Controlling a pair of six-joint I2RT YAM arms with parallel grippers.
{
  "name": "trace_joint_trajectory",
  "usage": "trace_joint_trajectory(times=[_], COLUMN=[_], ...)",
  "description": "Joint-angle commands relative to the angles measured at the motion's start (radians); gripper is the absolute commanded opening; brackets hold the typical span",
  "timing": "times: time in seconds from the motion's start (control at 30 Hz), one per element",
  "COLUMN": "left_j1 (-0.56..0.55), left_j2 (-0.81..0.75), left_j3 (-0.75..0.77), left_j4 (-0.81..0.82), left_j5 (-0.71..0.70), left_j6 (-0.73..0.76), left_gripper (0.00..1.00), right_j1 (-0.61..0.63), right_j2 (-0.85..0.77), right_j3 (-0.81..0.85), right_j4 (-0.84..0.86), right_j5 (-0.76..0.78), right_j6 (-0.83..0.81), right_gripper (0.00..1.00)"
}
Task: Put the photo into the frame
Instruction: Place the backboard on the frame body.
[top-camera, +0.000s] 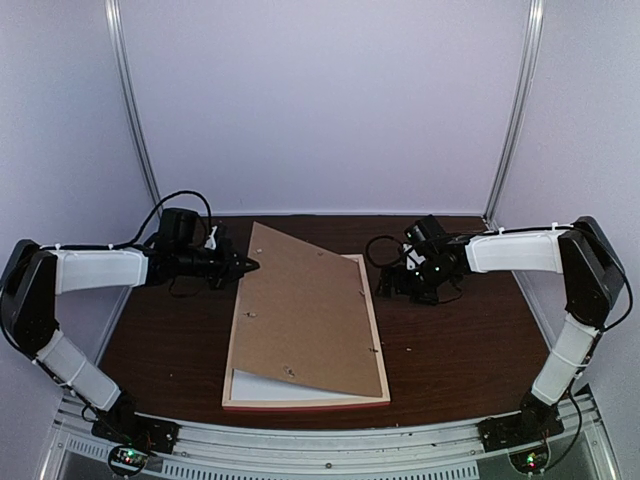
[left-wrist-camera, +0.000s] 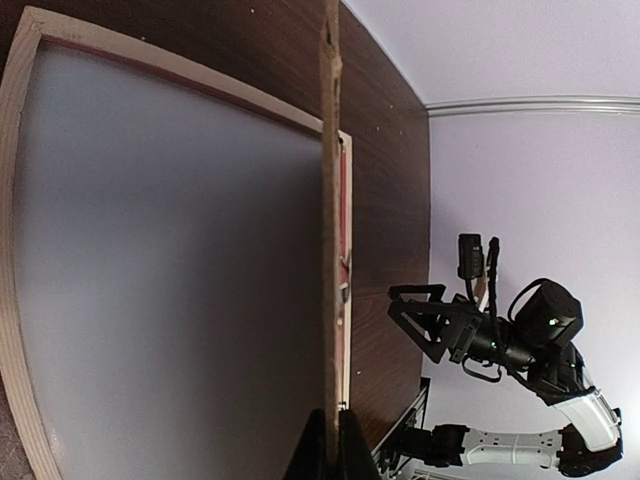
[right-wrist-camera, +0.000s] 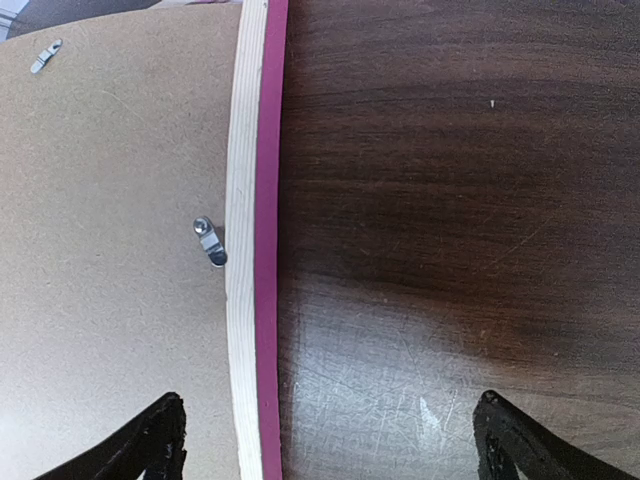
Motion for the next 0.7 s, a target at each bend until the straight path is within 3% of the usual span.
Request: trace_joint_trajectory(times=[0.0, 0.67], left_j1=[0.007, 0.010], left_j2=[0.018, 0.034], left_j3=[0.034, 0.037], left_j4=[0.066, 0.117], left_j5=[0.010, -0.003], left_j6=[0.035, 0.028], left_gripper=[0.00, 0.00], right_j1=[-0.005, -0.004], right_j2=[-0.009, 0.004], right_j3=[-0.010, -0.012], right_j4=[0.002, 0.012], right_j5=[0.017, 0.002], right_j6=[0.003, 0.010], right_gripper=[1.00, 1.00])
